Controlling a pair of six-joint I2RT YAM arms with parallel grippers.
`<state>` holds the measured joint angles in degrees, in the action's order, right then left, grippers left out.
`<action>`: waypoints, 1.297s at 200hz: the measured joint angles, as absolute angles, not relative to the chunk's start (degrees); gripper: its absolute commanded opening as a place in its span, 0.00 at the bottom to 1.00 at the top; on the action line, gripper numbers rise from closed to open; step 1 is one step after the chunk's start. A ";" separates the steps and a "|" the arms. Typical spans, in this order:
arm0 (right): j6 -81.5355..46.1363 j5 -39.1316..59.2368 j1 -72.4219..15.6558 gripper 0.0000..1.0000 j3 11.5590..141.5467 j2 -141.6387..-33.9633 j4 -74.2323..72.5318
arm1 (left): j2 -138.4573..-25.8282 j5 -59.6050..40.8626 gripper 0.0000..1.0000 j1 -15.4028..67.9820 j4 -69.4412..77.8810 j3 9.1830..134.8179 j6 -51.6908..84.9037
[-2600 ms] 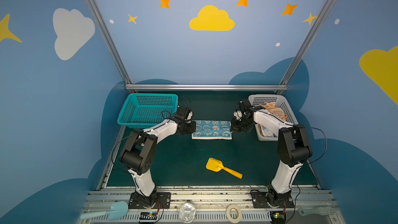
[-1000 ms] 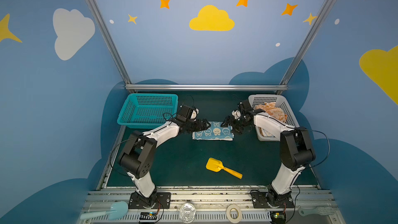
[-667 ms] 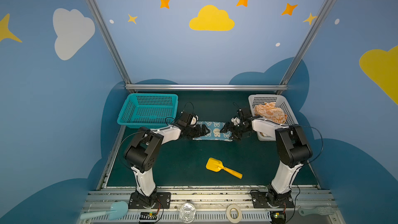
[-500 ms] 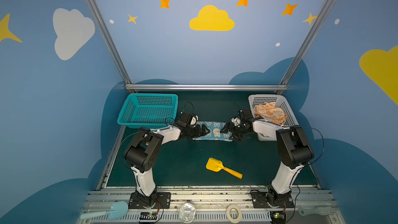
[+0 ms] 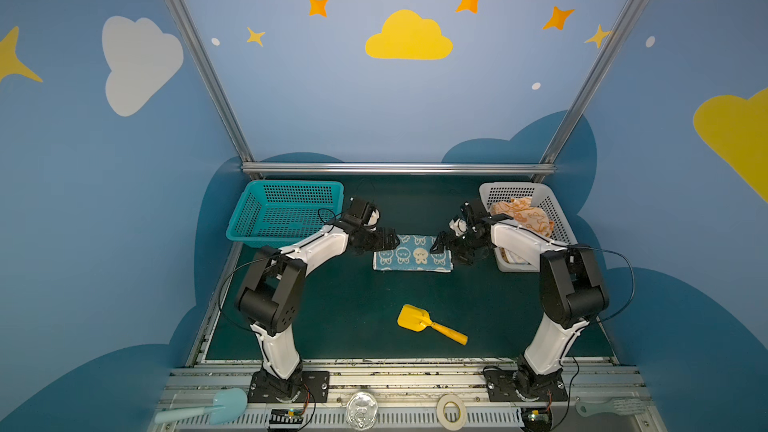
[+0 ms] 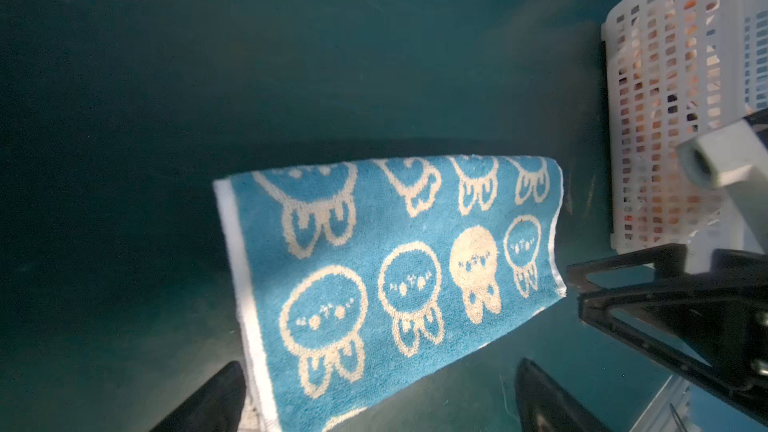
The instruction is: Fold and stack the towels
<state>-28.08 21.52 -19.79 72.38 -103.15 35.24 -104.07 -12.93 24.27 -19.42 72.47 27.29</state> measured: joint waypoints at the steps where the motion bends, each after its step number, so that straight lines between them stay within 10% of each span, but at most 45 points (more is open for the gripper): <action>1: -27.99 21.41 -19.79 0.88 72.49 -103.13 35.38 | -104.18 -12.86 1.00 24.23 -19.62 72.73 27.18; 119: -24.34 16.88 -19.38 0.90 74.48 -109.89 39.16 | -112.64 -10.24 0.93 24.49 -25.04 75.40 24.43; 259: -27.11 19.94 -21.56 0.90 75.79 -111.94 35.51 | -116.60 -6.83 0.03 27.46 -24.60 78.22 22.02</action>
